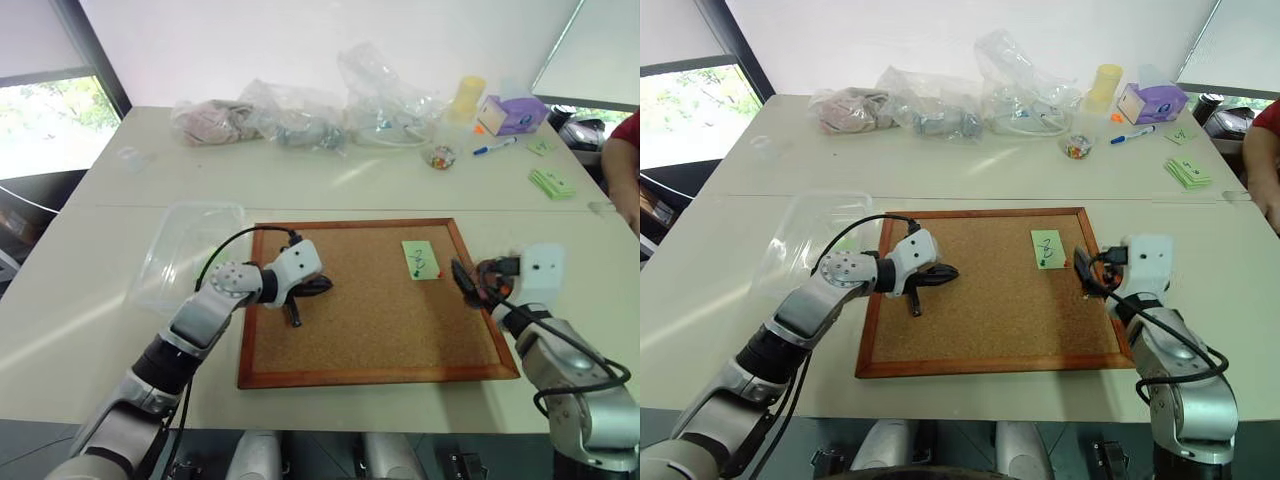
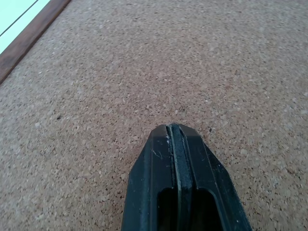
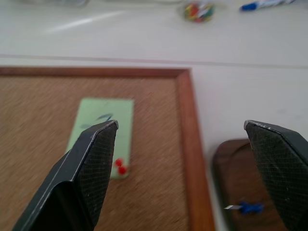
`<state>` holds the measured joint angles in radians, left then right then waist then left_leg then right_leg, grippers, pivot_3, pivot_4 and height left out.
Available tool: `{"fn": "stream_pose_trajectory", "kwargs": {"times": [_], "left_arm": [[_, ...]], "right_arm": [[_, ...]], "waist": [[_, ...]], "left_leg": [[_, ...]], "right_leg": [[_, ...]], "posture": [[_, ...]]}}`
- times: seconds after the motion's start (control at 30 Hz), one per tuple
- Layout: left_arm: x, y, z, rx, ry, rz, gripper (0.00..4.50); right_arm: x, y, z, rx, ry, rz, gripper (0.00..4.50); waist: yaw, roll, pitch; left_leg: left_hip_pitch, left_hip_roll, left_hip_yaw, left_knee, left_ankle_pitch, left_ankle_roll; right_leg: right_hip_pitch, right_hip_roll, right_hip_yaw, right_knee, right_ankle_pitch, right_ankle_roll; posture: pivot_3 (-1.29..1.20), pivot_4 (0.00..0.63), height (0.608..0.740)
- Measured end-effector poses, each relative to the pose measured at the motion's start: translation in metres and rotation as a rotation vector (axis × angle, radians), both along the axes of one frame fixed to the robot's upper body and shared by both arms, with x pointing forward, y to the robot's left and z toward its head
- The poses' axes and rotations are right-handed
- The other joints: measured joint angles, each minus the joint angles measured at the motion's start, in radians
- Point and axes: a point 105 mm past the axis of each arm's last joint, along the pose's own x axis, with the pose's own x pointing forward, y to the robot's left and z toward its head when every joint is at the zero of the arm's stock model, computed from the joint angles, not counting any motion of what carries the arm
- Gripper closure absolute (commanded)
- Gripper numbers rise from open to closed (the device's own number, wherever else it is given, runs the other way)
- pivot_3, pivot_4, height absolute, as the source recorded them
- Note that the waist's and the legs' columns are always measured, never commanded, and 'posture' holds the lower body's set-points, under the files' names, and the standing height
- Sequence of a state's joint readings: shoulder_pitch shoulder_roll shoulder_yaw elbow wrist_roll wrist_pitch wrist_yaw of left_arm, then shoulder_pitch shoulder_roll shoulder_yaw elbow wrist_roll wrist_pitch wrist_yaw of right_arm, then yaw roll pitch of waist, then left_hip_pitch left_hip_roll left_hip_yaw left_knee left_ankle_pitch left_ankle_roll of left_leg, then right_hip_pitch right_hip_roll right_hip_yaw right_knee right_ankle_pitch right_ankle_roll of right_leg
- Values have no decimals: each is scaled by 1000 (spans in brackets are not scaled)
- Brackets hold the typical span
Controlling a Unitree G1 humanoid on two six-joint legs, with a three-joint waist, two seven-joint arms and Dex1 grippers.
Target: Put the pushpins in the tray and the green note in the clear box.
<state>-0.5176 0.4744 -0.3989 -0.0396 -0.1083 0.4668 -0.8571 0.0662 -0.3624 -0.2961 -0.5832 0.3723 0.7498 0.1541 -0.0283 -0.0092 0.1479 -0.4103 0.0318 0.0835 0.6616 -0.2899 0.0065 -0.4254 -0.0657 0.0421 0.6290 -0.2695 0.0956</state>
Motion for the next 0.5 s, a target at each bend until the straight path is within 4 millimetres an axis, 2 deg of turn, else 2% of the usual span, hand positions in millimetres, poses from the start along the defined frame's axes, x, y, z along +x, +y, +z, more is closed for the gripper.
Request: {"fn": "stream_pose_trajectory", "kwargs": {"times": [0.17,0.37,0.5], "left_arm": [[0,4,0,12,-7,-24,4500],[1,4,0,16,-19,-31,4500],[1,4,0,15,-21,-30,4500]], "right_arm": [[-1,14,-7,20,6,69,205],[4,16,-24,35,36,78,205],[11,15,-26,35,31,78,205]], "waist": [[-13,0,0],[-13,-1,0],[-12,-1,1]], "left_leg": [[0,0,0,0,0,0],[0,0,0,0,0,0],[0,0,0,1,0,1]], "right_leg": [[0,1,0,0,0,0],[0,3,0,0,0,1],[1,5,-1,1,0,1]], "posture": [[0,150,737],[0,150,737],[0,150,737]]}}
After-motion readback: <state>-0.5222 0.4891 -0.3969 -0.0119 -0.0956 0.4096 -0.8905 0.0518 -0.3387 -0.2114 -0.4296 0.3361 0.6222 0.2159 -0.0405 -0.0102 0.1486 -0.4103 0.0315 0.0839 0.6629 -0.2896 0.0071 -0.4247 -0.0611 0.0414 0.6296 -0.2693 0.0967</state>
